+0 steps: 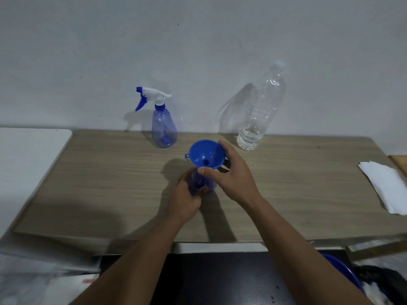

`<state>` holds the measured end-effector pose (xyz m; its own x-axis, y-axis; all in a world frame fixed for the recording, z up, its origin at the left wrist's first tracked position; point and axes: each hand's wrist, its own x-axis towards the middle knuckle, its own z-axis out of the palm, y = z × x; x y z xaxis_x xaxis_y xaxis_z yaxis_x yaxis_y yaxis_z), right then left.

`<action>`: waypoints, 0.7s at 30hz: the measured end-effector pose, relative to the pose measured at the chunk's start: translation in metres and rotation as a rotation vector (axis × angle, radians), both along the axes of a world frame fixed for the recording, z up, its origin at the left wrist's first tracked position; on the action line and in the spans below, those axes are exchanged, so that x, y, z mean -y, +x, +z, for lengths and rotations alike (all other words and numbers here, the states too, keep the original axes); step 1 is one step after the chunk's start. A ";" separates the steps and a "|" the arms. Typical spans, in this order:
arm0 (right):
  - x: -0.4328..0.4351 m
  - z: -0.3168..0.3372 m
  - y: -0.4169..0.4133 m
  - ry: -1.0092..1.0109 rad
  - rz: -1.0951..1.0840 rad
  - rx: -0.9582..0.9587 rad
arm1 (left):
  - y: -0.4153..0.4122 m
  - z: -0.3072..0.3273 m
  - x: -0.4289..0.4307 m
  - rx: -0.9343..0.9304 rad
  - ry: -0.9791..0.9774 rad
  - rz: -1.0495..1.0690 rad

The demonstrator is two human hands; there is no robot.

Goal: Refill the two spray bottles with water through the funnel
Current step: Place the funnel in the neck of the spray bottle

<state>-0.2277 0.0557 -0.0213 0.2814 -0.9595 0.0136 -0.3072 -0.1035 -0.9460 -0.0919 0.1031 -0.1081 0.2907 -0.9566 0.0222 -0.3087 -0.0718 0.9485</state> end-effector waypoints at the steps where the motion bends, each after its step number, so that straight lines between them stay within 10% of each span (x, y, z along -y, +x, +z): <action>1: 0.000 -0.001 -0.001 -0.004 -0.002 -0.004 | 0.000 0.000 0.000 -0.008 0.004 0.000; 16: -0.004 0.010 -0.011 -0.026 0.028 -0.039 | -0.005 0.013 -0.009 0.019 -0.019 0.028; 21: -0.003 0.020 -0.028 -0.062 -0.016 -0.041 | -0.022 0.005 -0.035 0.389 -0.008 0.259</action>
